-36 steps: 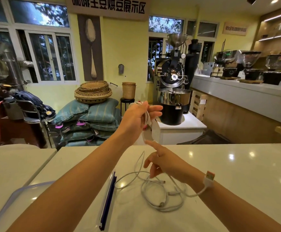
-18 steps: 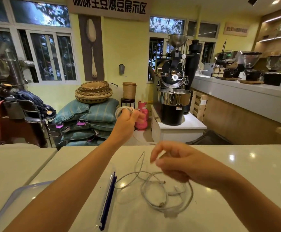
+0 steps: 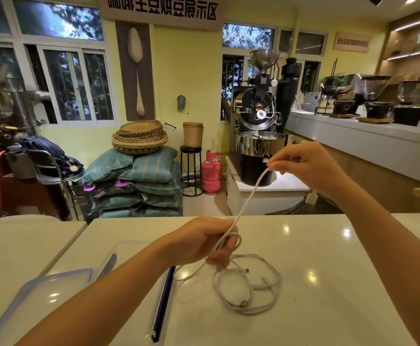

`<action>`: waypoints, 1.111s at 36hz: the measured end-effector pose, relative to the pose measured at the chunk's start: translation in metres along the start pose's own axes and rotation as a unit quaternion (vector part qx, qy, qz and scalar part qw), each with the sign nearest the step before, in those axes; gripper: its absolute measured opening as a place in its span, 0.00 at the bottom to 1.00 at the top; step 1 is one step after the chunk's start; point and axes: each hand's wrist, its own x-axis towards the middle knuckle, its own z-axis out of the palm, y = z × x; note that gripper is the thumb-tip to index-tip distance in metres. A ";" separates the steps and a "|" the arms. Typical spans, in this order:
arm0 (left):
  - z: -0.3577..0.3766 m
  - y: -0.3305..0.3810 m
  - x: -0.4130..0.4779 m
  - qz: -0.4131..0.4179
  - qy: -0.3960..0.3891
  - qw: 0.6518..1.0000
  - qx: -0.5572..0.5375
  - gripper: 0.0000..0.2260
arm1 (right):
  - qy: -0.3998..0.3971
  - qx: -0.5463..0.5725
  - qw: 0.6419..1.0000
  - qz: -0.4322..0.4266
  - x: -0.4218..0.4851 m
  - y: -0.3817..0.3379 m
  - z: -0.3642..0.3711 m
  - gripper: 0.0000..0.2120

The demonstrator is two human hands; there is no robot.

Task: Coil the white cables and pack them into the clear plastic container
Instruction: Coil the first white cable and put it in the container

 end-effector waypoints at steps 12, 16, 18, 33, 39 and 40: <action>0.016 0.038 -0.006 0.194 -0.050 0.963 -0.181 0.11 | -0.013 0.200 0.963 0.183 -0.038 0.022 0.076 0.11; 0.017 0.043 0.003 0.223 0.076 0.958 -0.165 0.12 | -0.102 0.194 0.956 0.197 -0.057 0.007 0.115 0.11; 0.014 0.044 0.008 0.218 0.146 0.957 -0.123 0.12 | -0.167 0.177 0.953 0.181 -0.065 -0.003 0.128 0.10; -0.006 0.010 0.017 0.072 0.323 0.892 0.309 0.13 | -0.356 0.020 0.933 0.041 -0.059 -0.060 0.091 0.12; -0.001 -0.001 0.008 0.061 0.227 0.947 0.221 0.15 | -0.291 -0.024 0.956 -0.001 -0.040 -0.062 0.058 0.13; -0.001 -0.002 0.006 0.058 0.206 0.958 0.193 0.15 | -0.274 -0.028 0.961 0.003 -0.036 -0.059 0.054 0.13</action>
